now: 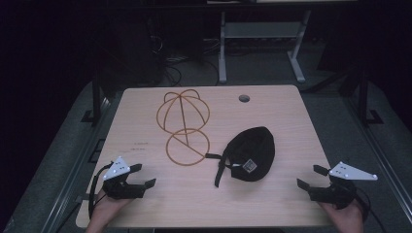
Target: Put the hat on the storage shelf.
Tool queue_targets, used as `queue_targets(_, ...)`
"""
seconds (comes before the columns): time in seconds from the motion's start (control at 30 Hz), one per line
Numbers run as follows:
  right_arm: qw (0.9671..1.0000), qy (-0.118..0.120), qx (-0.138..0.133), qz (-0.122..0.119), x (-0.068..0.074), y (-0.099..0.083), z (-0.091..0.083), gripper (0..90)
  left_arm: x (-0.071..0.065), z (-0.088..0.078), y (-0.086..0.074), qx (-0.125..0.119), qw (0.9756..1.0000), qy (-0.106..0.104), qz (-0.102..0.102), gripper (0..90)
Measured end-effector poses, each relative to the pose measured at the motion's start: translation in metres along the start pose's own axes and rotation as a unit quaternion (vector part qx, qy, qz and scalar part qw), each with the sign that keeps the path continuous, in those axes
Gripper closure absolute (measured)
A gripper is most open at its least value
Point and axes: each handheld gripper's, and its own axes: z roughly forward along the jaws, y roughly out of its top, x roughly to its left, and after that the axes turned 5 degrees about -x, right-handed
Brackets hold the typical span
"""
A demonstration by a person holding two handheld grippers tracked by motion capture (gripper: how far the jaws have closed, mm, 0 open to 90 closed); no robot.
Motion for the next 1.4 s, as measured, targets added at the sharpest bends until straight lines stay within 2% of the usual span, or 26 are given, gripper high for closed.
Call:
queue_targets(0.37,1.0000,-0.009,0.003,-0.001,0.003,-0.001,-0.002,14.2,-0.012,0.009,0.010,-0.004,0.9996,-0.024,0.013,19.0)
queue_targets(0.5,0.9999,-0.010,0.002,-0.002,0.005,0.001,-0.003,14.2,-0.023,0.018,0.019,0.004,0.9987,-0.044,0.026,19.0)
queue_targets(0.7,1.0000,-0.009,0.000,-0.003,0.005,0.002,-0.003,14.2,-0.034,0.025,0.029,0.004,0.9976,-0.059,0.037,19.1)
queue_targets(0.73,0.9999,-0.009,0.003,-0.004,0.006,0.003,-0.003,14.2,-0.038,0.027,0.034,0.004,0.9969,-0.065,0.045,19.2)
queue_targets(1.07,0.9999,-0.003,0.008,-0.008,0.008,0.003,-0.001,14.2,-0.054,0.035,0.048,0.004,0.9942,-0.090,0.058,19.2)
queue_targets(1.27,0.9999,-0.002,0.009,-0.009,0.008,0.003,0.000,14.2,-0.069,0.044,0.062,0.009,0.9906,-0.115,0.074,19.4)
queue_targets(1.3,0.9999,-0.002,0.011,-0.011,0.008,0.003,0.000,14.2,-0.069,0.044,0.062,0.009,0.9906,-0.115,0.074,19.4)
queue_targets(1.33,0.9999,-0.002,0.011,-0.013,0.008,0.003,0.000,14.2,-0.074,0.048,0.066,0.011,0.9893,-0.121,0.080,19.4)
queue_targets(1.4,0.9999,0.000,0.012,-0.012,0.008,0.003,0.000,14.2,-0.076,0.049,0.067,0.011,0.9890,-0.122,0.083,19.4)
